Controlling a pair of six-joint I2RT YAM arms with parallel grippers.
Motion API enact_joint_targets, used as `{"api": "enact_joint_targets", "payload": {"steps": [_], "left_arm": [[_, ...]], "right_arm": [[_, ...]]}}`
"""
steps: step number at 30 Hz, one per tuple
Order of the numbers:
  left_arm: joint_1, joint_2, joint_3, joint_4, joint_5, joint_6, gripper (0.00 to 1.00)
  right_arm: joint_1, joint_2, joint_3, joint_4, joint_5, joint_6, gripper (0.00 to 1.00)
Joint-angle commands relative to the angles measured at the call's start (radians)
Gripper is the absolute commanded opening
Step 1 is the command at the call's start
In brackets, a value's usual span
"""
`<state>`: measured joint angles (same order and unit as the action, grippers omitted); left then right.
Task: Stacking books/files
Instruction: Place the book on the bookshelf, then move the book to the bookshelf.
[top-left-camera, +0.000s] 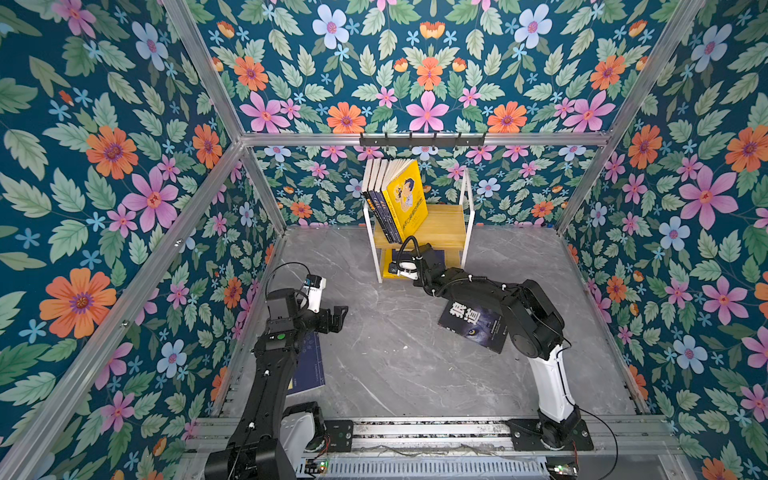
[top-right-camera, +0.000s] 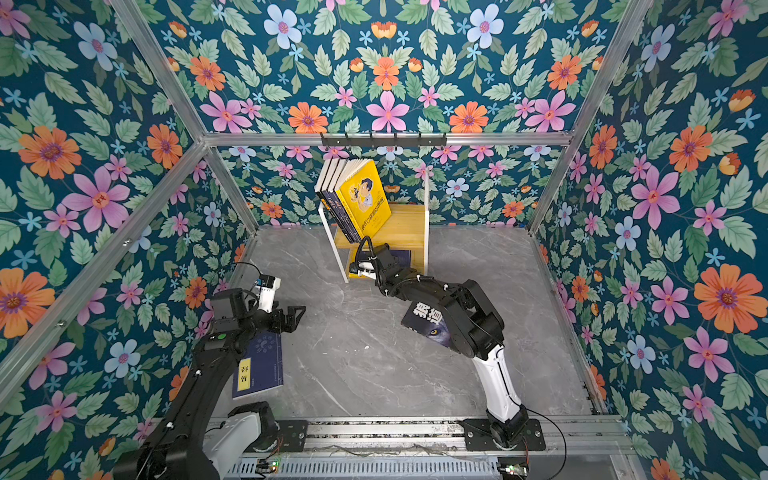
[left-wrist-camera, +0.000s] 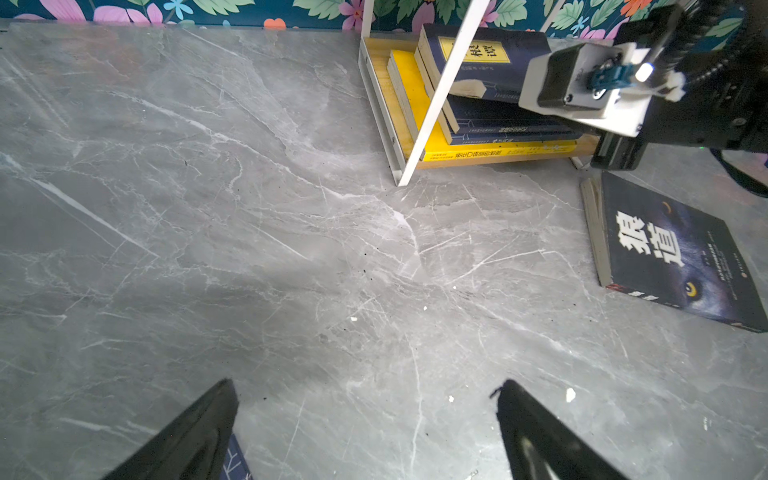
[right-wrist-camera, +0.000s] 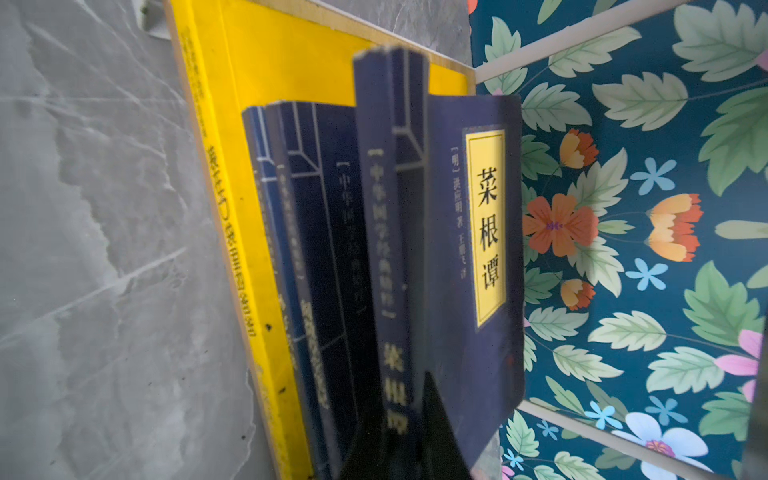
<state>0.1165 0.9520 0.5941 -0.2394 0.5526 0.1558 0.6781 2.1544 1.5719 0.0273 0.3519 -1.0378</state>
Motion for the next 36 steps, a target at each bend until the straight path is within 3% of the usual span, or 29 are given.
{"api": "enact_joint_targets", "payload": {"steps": [1, 3, 9, 13, 18, 24, 36], "left_arm": [[-0.004, 0.002, -0.002, 0.016, -0.001, 0.016, 1.00], [-0.003, 0.008, 0.000, 0.015, -0.003, 0.017, 1.00], [-0.006, 0.008, 0.001, 0.014, -0.004, 0.019, 1.00], [-0.006, 0.012, 0.004, 0.017, -0.008, 0.020, 1.00], [-0.005, 0.014, 0.007, 0.012, -0.005, 0.019, 1.00], [-0.003, 0.003, 0.006, 0.008, -0.004, 0.019, 1.00], [0.005, -0.004, 0.000, 0.011, -0.010, 0.021, 1.00]], "right_arm": [[-0.001, 0.014, 0.014, -0.029, -0.010, -0.015, 0.00], [0.000, 0.018, 0.024, -0.047, -0.007, -0.021, 0.04], [0.006, -0.052, 0.027, -0.158, -0.052, 0.007, 0.38], [0.004, -0.116, 0.055, -0.364, -0.189, 0.072, 0.49], [0.001, -0.109, 0.144, -0.536, -0.286, 0.144, 0.52], [-0.021, -0.035, 0.225, -0.608, -0.320, 0.157, 0.53], [-0.034, 0.045, 0.297, -0.548, -0.283, 0.154, 0.49]]}}
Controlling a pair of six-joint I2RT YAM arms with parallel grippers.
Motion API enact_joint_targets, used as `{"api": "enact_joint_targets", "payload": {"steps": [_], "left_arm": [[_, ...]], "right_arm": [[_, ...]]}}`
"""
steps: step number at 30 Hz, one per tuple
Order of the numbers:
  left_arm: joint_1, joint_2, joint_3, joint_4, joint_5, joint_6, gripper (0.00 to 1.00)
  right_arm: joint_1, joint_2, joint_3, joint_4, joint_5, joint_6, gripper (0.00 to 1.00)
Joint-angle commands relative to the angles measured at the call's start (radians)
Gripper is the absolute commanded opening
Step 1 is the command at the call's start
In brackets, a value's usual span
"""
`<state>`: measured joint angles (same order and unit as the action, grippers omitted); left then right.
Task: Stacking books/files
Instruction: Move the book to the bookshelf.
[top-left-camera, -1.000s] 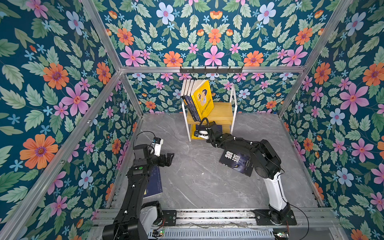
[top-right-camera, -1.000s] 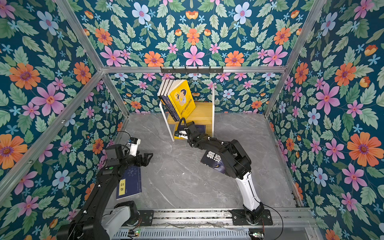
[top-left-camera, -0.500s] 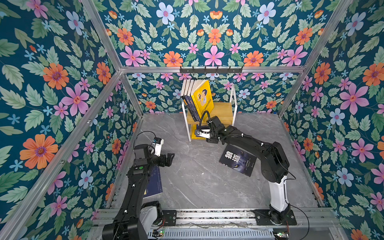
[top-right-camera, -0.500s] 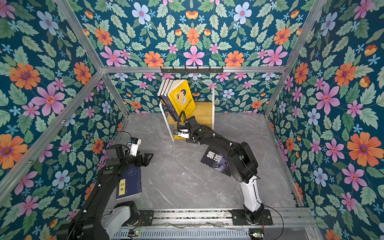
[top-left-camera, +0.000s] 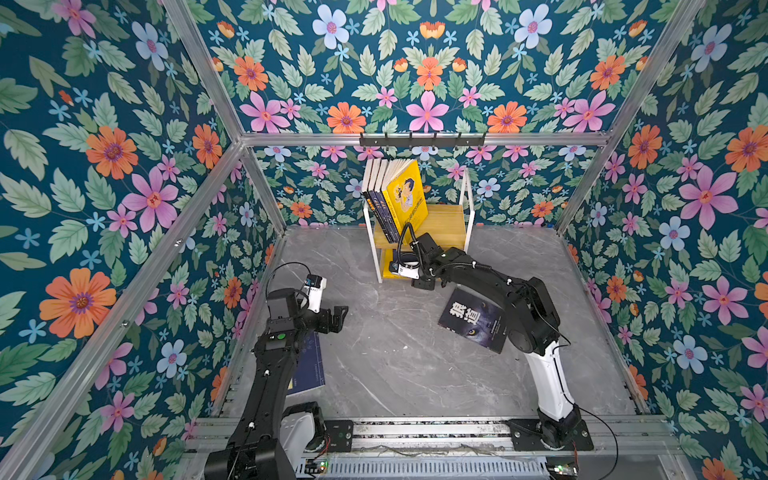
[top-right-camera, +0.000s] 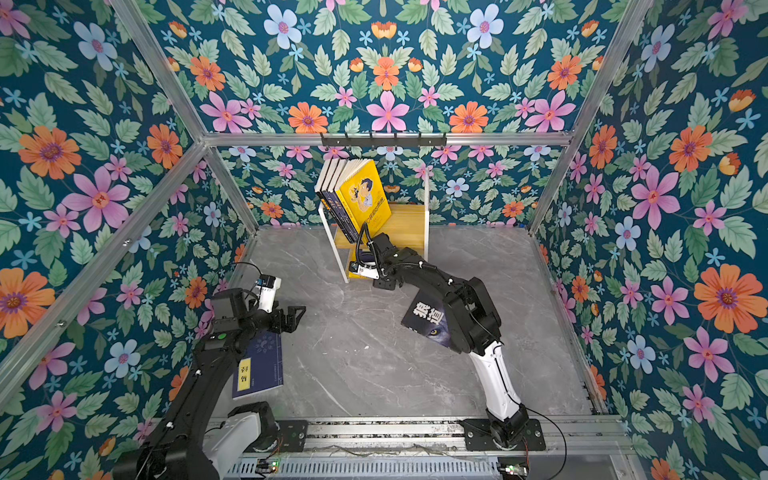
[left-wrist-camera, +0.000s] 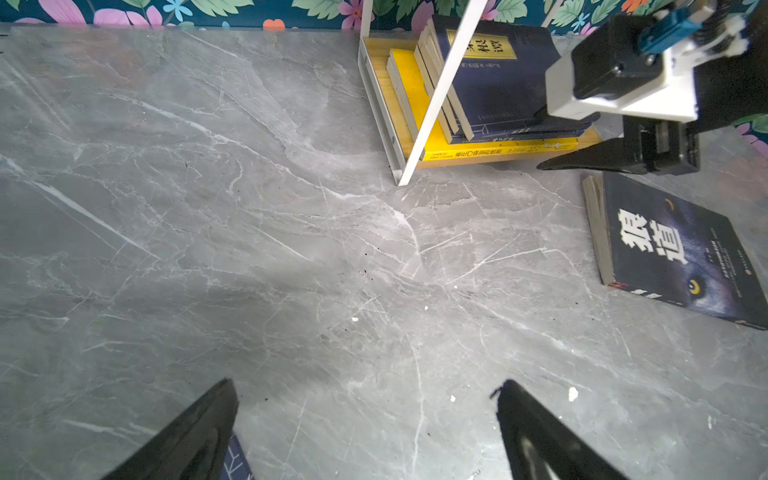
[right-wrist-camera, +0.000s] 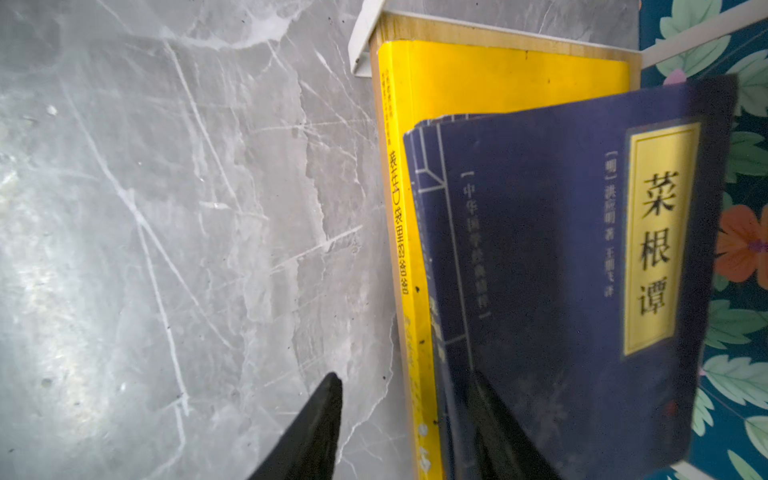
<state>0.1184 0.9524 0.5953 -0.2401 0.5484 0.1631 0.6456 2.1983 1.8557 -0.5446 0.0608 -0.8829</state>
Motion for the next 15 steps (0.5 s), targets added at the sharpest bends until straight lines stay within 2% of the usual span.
{"api": "enact_joint_targets", "payload": {"steps": [1, 15], "left_arm": [[0.005, -0.004, 0.000, 0.010, -0.004, 0.014, 1.00], [0.013, -0.001, -0.002, 0.016, 0.004, 0.008, 1.00]], "right_arm": [[-0.004, 0.005, 0.020, 0.024, 0.010, 0.003, 0.49], [-0.015, 0.052, 0.049, 0.090, 0.033, 0.009, 0.37]]}}
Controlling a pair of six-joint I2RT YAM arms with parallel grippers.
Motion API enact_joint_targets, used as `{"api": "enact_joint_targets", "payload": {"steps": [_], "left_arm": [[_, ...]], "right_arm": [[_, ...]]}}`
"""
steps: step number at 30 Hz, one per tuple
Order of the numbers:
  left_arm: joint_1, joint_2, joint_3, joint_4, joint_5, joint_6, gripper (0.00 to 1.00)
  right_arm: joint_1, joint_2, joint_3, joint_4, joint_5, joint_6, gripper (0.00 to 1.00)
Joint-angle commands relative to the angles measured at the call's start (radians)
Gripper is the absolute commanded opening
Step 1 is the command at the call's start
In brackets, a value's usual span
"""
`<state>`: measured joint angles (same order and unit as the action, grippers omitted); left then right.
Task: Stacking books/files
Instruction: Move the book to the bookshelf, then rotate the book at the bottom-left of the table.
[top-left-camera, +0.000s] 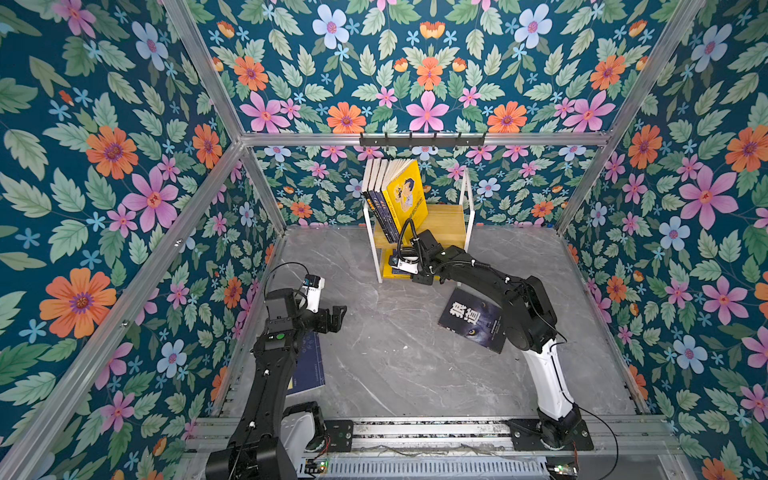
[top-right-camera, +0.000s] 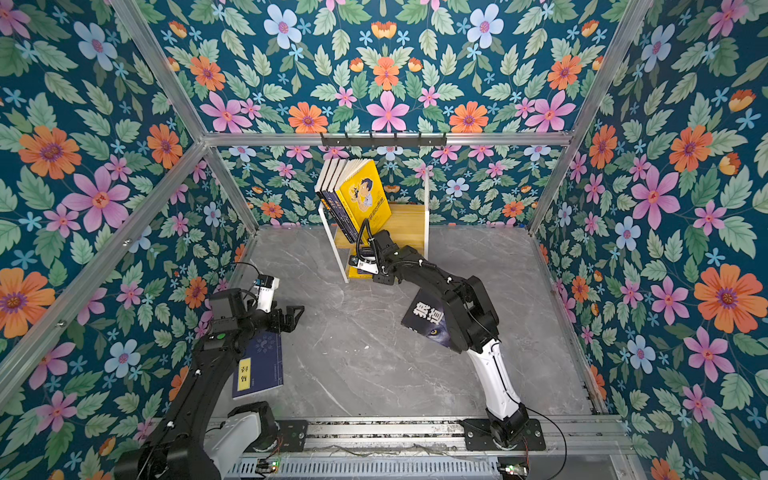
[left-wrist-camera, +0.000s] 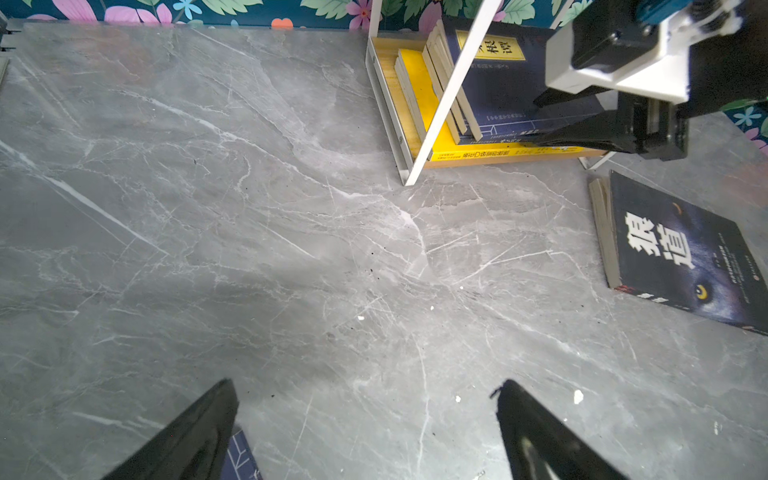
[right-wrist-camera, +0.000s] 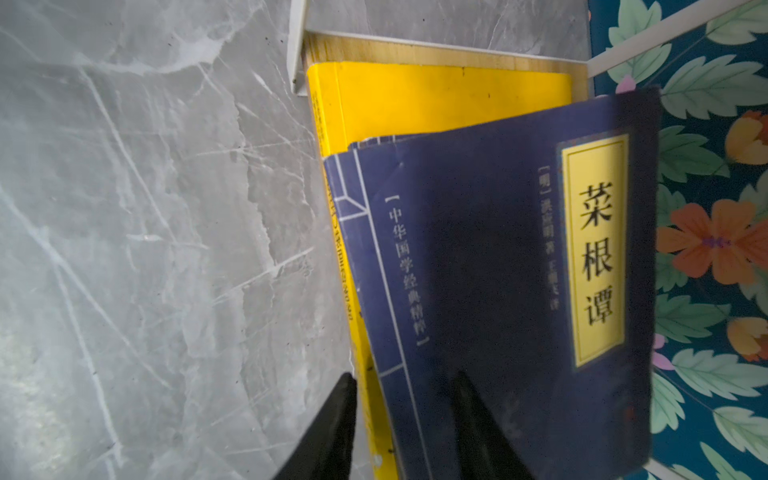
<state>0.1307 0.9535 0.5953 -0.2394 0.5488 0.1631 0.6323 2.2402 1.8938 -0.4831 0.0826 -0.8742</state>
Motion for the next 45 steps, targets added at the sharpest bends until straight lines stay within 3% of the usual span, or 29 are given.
{"api": "enact_joint_targets", "payload": {"steps": [1, 17, 23, 28, 32, 35, 39, 45], "left_arm": [[0.001, -0.001, 0.000, 0.012, 0.003, 0.008, 1.00], [0.004, 0.001, 0.004, 0.010, 0.000, 0.009, 1.00], [0.006, 0.005, 0.018, -0.003, -0.017, 0.009, 1.00], [0.008, 0.023, 0.086, -0.038, -0.150, -0.017, 1.00], [0.032, 0.060, 0.197, -0.122, -0.261, 0.007, 1.00], [0.073, 0.109, 0.274, -0.218, -0.263, 0.044, 1.00], [0.231, 0.164, 0.321, -0.328, -0.176, 0.120, 1.00], [0.484, 0.229, 0.353, -0.479, -0.138, 0.356, 0.99]], "right_arm": [[-0.002, 0.015, 0.014, 0.027, 0.013, 0.001, 0.36], [0.001, 0.034, 0.052, 0.008, -0.020, 0.019, 0.31], [0.015, -0.009, 0.029, -0.003, -0.006, 0.012, 0.39], [0.048, -0.136, -0.075, -0.006, -0.029, 0.056, 0.46], [0.092, -0.279, -0.225, 0.041, -0.045, 0.182, 0.48], [0.138, -0.388, -0.371, 0.129, -0.077, 0.329, 0.51], [0.218, -0.478, -0.508, 0.212, -0.062, 0.557, 0.54], [0.321, -0.505, -0.577, 0.309, -0.028, 0.948, 0.55]]}}
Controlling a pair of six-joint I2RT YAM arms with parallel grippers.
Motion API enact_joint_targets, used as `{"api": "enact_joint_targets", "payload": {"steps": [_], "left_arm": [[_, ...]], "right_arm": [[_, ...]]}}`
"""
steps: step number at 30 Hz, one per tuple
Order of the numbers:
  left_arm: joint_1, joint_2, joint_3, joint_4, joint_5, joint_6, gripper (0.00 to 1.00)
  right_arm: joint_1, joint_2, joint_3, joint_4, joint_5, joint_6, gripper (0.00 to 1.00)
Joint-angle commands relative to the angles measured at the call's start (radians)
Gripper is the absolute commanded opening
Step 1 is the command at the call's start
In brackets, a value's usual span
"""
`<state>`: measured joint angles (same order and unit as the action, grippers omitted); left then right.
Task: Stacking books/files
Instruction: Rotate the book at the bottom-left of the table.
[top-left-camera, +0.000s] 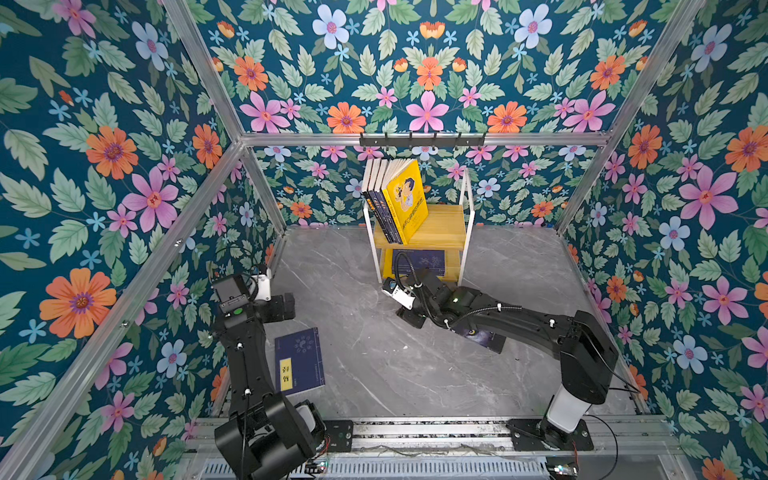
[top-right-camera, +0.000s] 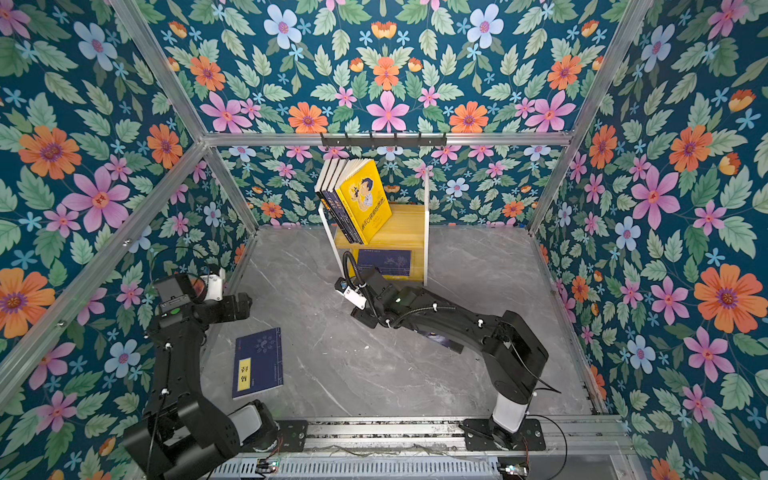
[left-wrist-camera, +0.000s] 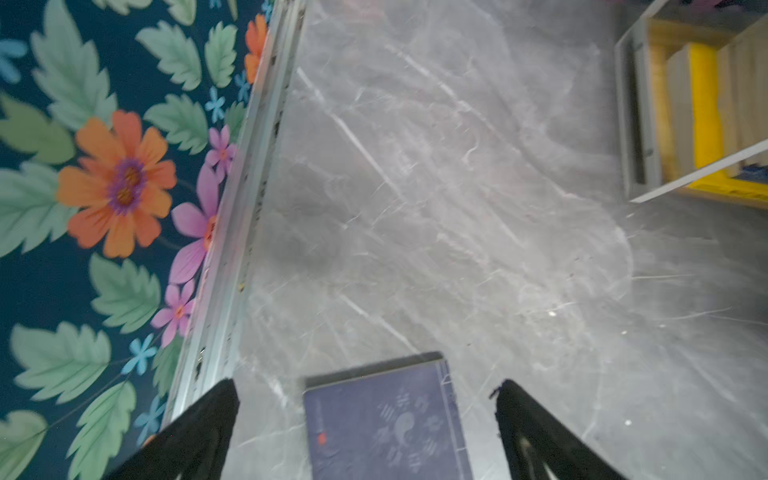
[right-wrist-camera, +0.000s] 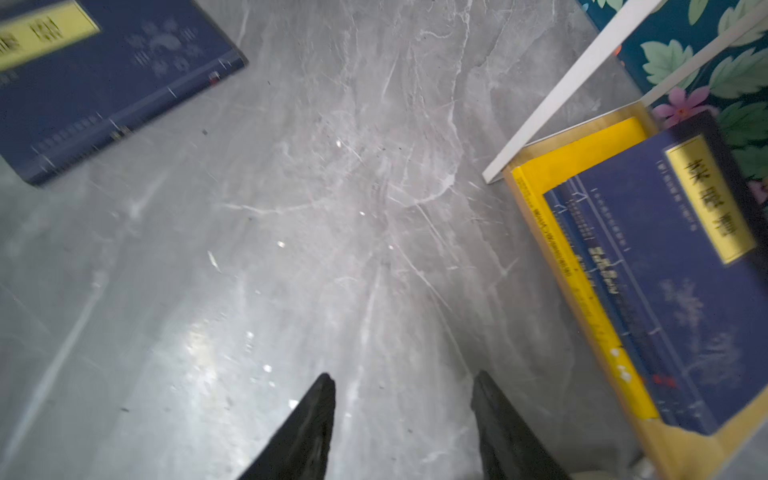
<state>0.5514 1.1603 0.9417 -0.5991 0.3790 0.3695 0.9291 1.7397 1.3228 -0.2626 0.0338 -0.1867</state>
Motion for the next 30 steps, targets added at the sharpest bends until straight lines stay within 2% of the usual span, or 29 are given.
{"api": "enact_joint_targets", "payload": {"steps": [1, 3, 7, 11, 15, 17, 20, 26, 30], "left_arm": [[0.105, 0.047, 0.008, -0.149, 0.041, 0.196, 0.99], [0.189, 0.105, 0.012, -0.212, 0.065, 0.280, 0.97], [0.288, 0.206, -0.012, -0.279, 0.116, 0.392, 0.95], [0.311, 0.284, -0.067, -0.227, 0.052, 0.442, 0.93], [0.309, 0.268, -0.136, -0.148, 0.045, 0.445, 0.89], [0.286, 0.270, -0.159, -0.130, 0.070, 0.437, 0.86], [0.207, 0.302, -0.201, -0.076, 0.048, 0.395, 0.83], [0.091, 0.357, -0.220, -0.043, 0.043, 0.320, 0.75], [-0.051, 0.326, -0.214, -0.025, 0.037, 0.240, 0.73]], "right_arm": [[0.035, 0.001, -0.005, 0.086, 0.002, 0.310, 0.55], [0.053, 0.020, -0.014, 0.109, -0.021, 0.390, 0.55], [0.096, 0.064, -0.051, 0.225, -0.078, 0.362, 0.56], [0.131, 0.096, -0.078, 0.298, -0.101, 0.287, 0.56], [0.131, 0.120, -0.089, 0.324, -0.103, 0.302, 0.56], [0.132, 0.118, -0.108, 0.348, -0.104, 0.308, 0.56], [0.132, 0.110, -0.145, 0.385, -0.113, 0.295, 0.56], [0.132, 0.025, -0.258, 0.405, -0.071, 0.198, 0.58], [0.137, -0.043, -0.398, 0.549, -0.122, 0.104, 0.59]]}}
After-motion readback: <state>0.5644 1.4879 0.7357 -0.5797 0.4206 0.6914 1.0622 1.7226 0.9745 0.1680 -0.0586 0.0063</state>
